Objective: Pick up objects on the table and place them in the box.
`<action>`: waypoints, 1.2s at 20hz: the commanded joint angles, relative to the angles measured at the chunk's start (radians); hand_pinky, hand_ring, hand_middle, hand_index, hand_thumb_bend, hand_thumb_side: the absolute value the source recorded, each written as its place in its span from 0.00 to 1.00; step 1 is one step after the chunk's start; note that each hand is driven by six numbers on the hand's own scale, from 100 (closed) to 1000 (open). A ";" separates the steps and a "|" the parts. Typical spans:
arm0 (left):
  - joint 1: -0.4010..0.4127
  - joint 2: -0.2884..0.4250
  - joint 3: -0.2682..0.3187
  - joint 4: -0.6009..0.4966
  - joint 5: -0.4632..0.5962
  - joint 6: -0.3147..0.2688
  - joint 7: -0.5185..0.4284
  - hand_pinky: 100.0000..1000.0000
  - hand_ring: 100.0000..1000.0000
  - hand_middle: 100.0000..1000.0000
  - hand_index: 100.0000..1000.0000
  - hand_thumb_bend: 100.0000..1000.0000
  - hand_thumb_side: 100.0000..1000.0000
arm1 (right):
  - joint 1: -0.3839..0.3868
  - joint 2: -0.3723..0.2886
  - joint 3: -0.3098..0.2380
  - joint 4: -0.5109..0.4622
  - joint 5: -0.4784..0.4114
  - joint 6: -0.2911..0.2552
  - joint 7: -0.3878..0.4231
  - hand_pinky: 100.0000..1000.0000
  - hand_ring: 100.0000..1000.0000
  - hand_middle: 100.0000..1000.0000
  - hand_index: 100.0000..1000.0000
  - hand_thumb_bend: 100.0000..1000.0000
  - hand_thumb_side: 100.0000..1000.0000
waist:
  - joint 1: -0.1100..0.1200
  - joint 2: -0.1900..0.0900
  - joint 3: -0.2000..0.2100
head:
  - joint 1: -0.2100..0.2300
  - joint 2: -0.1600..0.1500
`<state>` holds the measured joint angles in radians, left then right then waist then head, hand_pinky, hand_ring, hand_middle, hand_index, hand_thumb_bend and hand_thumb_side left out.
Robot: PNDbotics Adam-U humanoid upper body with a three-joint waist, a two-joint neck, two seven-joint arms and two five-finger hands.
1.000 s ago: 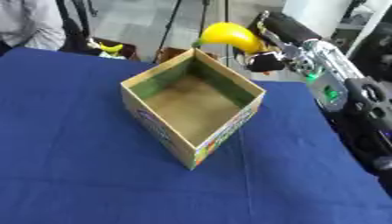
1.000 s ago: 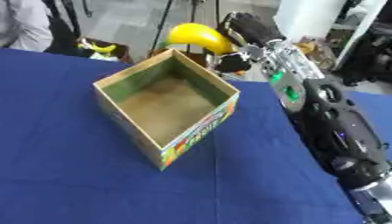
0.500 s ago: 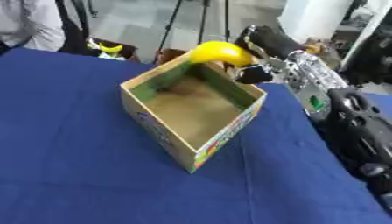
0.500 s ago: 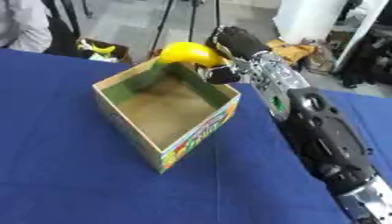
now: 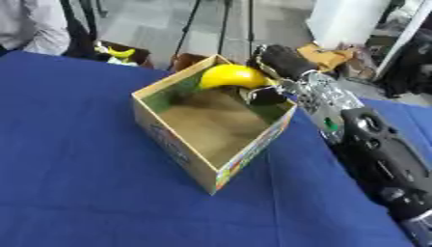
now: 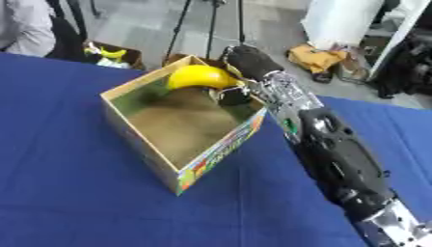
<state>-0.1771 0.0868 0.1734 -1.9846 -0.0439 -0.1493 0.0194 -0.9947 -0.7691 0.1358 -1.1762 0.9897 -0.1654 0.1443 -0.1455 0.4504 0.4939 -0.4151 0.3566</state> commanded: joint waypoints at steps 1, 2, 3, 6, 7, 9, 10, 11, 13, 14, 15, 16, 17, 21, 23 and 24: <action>-0.005 0.002 -0.002 -0.015 -0.003 -0.002 -0.004 0.17 0.23 0.34 0.41 0.00 1.00 | -0.025 -0.035 -0.011 0.010 0.034 -0.024 0.005 0.58 0.63 0.27 0.40 0.00 0.42 | 0.005 -0.018 0.001 | -0.009 -0.018; -0.005 0.002 -0.001 -0.015 -0.004 -0.002 -0.004 0.17 0.23 0.34 0.41 0.00 1.00 | -0.026 -0.038 -0.012 0.014 0.043 -0.035 0.012 0.58 0.64 0.28 0.41 0.00 0.42 | 0.004 -0.017 0.001 | -0.009 -0.018; -0.005 0.002 -0.001 -0.015 -0.004 -0.002 -0.004 0.17 0.23 0.34 0.41 0.00 1.00 | -0.027 -0.041 -0.012 0.018 0.052 -0.045 0.021 0.58 0.65 0.28 0.41 0.00 0.42 | 0.003 -0.016 0.000 | -0.009 -0.019; -0.006 0.003 -0.003 -0.015 -0.006 -0.001 -0.006 0.17 0.23 0.34 0.41 0.00 1.00 | -0.030 -0.047 -0.014 0.035 0.068 -0.075 0.055 0.58 0.66 0.30 0.42 0.00 0.42 | 0.000 -0.015 0.000 | -0.011 -0.021; -0.006 0.003 -0.003 -0.015 -0.007 -0.001 -0.006 0.17 0.23 0.34 0.41 0.00 1.00 | -0.032 -0.049 -0.015 0.040 0.071 -0.086 0.066 0.58 0.67 0.30 0.42 0.00 0.41 | -0.001 -0.014 0.001 | -0.012 -0.021; -0.007 0.003 -0.002 -0.015 -0.009 -0.001 -0.006 0.17 0.23 0.34 0.41 0.00 1.00 | -0.035 -0.054 -0.019 0.047 0.075 -0.105 0.083 0.58 0.67 0.30 0.42 0.00 0.41 | -0.002 -0.014 0.002 | -0.015 -0.023; -0.007 0.003 -0.002 -0.015 -0.009 -0.001 -0.006 0.17 0.23 0.34 0.41 0.00 1.00 | -0.036 -0.057 -0.022 0.049 0.075 -0.111 0.088 0.58 0.67 0.30 0.42 0.00 0.41 | -0.004 -0.013 0.002 | -0.015 -0.025; -0.008 0.003 -0.002 -0.015 -0.009 -0.001 -0.006 0.17 0.23 0.34 0.41 0.00 1.00 | -0.036 -0.059 -0.024 0.051 0.075 -0.115 0.091 0.58 0.67 0.31 0.43 0.00 0.41 | -0.005 -0.012 0.002 | -0.016 -0.025; -0.007 0.003 -0.002 -0.015 -0.011 0.000 -0.007 0.17 0.23 0.34 0.41 0.00 1.00 | -0.036 -0.063 -0.028 0.058 0.076 -0.120 0.099 0.58 0.68 0.32 0.44 0.00 0.42 | -0.007 -0.011 0.003 | -0.017 -0.027; -0.008 0.003 -0.002 -0.015 -0.012 0.000 -0.007 0.17 0.23 0.34 0.41 0.00 1.00 | -0.037 -0.064 -0.029 0.063 0.076 -0.122 0.103 0.58 0.69 0.32 0.44 0.00 0.42 | -0.009 -0.010 0.003 | -0.017 -0.028; -0.008 0.003 -0.001 -0.015 -0.013 0.000 -0.007 0.17 0.23 0.34 0.41 0.00 1.00 | -0.038 -0.065 -0.030 0.066 0.076 -0.125 0.106 0.58 0.69 0.33 0.45 0.00 0.43 | -0.009 -0.009 0.003 | -0.017 -0.028; -0.008 0.003 -0.002 -0.015 -0.013 0.000 -0.007 0.17 0.23 0.34 0.41 0.00 1.00 | -0.038 -0.065 -0.031 0.068 0.075 -0.129 0.108 0.58 0.69 0.34 0.46 0.00 0.43 | -0.010 -0.009 0.003 | -0.017 -0.030; -0.009 0.002 -0.002 -0.015 -0.014 0.000 -0.007 0.17 0.23 0.34 0.41 0.00 1.00 | -0.039 -0.065 -0.031 0.069 0.074 -0.131 0.108 0.58 0.70 0.36 0.49 0.00 0.44 | -0.010 -0.008 0.003 | -0.017 -0.031; -0.007 0.001 -0.002 -0.015 -0.016 0.002 -0.008 0.17 0.23 0.34 0.41 0.00 1.00 | -0.043 -0.064 -0.030 0.064 0.059 -0.148 0.108 0.61 0.76 0.48 0.62 0.00 0.52 | -0.011 -0.006 0.003 | -0.018 -0.034; -0.007 0.000 -0.002 -0.015 -0.016 0.003 -0.009 0.17 0.23 0.34 0.41 0.00 1.00 | -0.045 -0.063 -0.028 0.057 0.048 -0.154 0.107 0.62 0.78 0.53 0.68 0.00 0.55 | -0.012 -0.006 0.003 | -0.018 -0.034; -0.006 0.000 -0.002 -0.015 -0.016 0.003 -0.009 0.17 0.23 0.34 0.41 0.00 1.00 | -0.046 -0.063 -0.028 0.053 0.043 -0.155 0.105 0.62 0.78 0.56 0.70 0.00 0.56 | -0.012 -0.007 0.003 | -0.019 -0.034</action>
<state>-0.1790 0.0792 0.1702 -1.9846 -0.0553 -0.1465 0.0122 -1.0163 -0.7917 0.1176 -1.1035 1.0463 -0.3148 0.2514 -0.1637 0.4630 0.4977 -0.4317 0.3400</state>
